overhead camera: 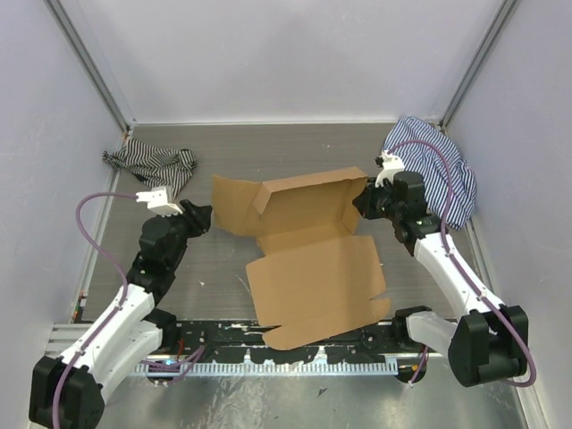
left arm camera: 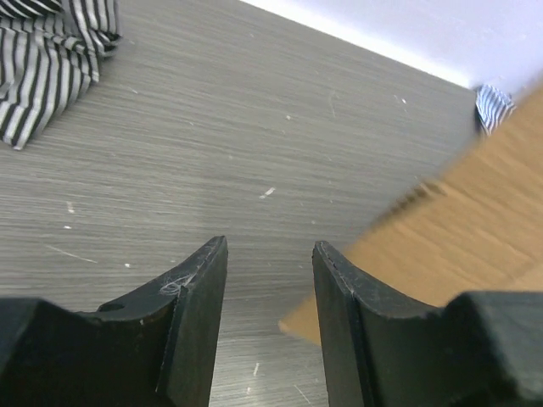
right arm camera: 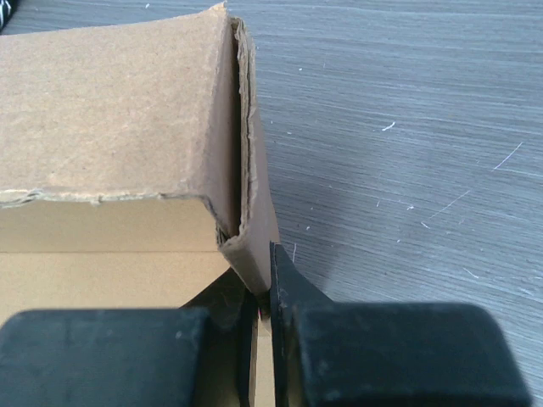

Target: Fold the paper box

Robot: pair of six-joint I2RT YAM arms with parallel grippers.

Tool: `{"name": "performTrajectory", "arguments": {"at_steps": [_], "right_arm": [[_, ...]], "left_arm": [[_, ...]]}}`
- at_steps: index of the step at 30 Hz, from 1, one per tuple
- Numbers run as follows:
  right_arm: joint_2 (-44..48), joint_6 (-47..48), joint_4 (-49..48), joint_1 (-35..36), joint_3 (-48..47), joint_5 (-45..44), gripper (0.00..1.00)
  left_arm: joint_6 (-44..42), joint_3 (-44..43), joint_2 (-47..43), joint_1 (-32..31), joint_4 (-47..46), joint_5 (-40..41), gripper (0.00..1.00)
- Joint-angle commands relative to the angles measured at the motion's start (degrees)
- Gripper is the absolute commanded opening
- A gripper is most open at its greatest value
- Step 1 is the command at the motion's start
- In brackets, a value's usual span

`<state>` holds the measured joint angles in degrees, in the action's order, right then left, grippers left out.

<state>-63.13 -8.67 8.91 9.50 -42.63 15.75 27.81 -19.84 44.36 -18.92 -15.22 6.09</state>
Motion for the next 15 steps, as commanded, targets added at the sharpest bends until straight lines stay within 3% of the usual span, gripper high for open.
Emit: {"name": "performTrajectory", "arguments": {"at_steps": [1, 4, 7, 15], "right_arm": [[3.4, 0.3, -0.2, -0.6, -3.2, 1.7, 0.01], [4.1, 0.4, 0.5, -0.6, -3.5, 2.5, 0.01], [4.8, 0.5, 0.8, -0.6, -3.6, 4.7, 0.01], [7.1, 1.1, 2.0, -0.7, -4.1, 12.4, 0.01]], "left_arm": [[-1.2, -1.2, -5.5, 0.2, 3.3, 10.7, 0.52], [-0.7, -0.6, -8.9, 0.2, 5.0, 16.0, 0.53], [-1.0, -1.1, -9.8, 0.2, 5.2, 16.2, 0.53], [-2.7, -1.4, -4.5, 0.3, -4.9, -1.2, 0.53]]}}
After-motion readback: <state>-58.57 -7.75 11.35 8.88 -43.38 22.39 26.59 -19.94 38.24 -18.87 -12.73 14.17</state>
